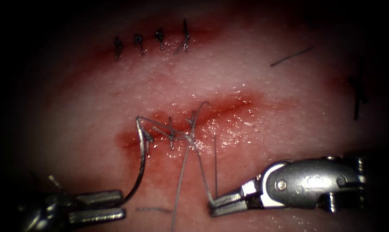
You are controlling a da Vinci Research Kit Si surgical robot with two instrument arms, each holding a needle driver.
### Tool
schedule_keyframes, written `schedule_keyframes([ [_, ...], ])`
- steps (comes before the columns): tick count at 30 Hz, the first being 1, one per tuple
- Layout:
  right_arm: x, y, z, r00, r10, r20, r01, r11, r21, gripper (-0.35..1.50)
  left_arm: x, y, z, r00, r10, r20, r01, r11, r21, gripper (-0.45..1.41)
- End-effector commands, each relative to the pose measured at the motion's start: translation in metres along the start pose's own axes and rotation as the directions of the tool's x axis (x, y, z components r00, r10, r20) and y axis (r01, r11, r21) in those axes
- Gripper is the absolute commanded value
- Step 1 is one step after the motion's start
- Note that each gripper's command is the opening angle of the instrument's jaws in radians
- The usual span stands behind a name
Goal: Wound Closure
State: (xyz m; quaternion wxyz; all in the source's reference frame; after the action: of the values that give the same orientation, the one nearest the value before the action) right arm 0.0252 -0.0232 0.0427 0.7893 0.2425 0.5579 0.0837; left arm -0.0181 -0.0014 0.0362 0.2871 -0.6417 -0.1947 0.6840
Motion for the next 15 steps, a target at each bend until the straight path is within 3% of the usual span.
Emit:
schedule_keyframes([
  [1,0.0005,-0.0007,0.0014,1.000,-0.009,-0.008,0.009,1.000,0.003,-0.35,-0.0004,0.0004,0.0002,1.000,0.002,0.000,-0.002,1.000,0.002,-0.45],
  [2,0.0009,-0.0005,0.0015,1.000,-0.028,-0.009,0.028,1.000,0.003,-0.35,0.0001,0.0006,-0.0002,1.000,0.014,0.002,-0.015,1.000,0.005,-0.45],
  [3,0.0012,0.0000,0.0016,0.998,-0.062,-0.004,0.062,0.998,-0.020,-0.23,0.0008,0.0010,-0.0009,1.000,0.024,0.005,-0.024,1.000,0.005,-0.45],
  [4,0.0013,0.0005,0.0015,0.996,-0.087,0.005,0.087,0.995,-0.049,0.26,0.0012,0.0012,-0.0014,1.000,0.030,0.009,-0.030,0.999,0.013,-0.45],
  [5,0.0013,0.0010,0.0014,0.994,-0.106,0.017,0.107,0.991,-0.077,0.57,0.0016,0.0014,-0.0018,0.999,0.037,0.012,-0.038,0.999,0.016,-0.45],
  [7,0.0010,0.0019,0.0012,0.990,-0.137,0.044,0.141,0.981,-0.134,0.94,0.0025,0.0018,-0.0029,0.999,0.050,0.020,-0.051,0.998,0.028,-0.45],
  [11,-0.0002,0.0043,0.0002,0.982,-0.175,0.073,0.185,0.966,-0.179,1.04,0.0036,0.0029,-0.0043,0.997,0.056,0.057,-0.058,0.997,0.040,-0.45],
  [14,-0.0017,0.0070,-0.0002,0.978,-0.190,0.083,0.204,0.952,-0.229,0.99,0.0036,0.0043,-0.0045,0.991,0.065,0.114,-0.064,0.998,-0.015,-0.45],
  [15,-0.0029,0.0091,-0.0001,0.978,-0.190,0.084,0.205,0.945,-0.256,0.99,0.0032,0.0056,-0.0041,0.982,0.080,0.173,-0.069,0.995,-0.070,-0.45],
])
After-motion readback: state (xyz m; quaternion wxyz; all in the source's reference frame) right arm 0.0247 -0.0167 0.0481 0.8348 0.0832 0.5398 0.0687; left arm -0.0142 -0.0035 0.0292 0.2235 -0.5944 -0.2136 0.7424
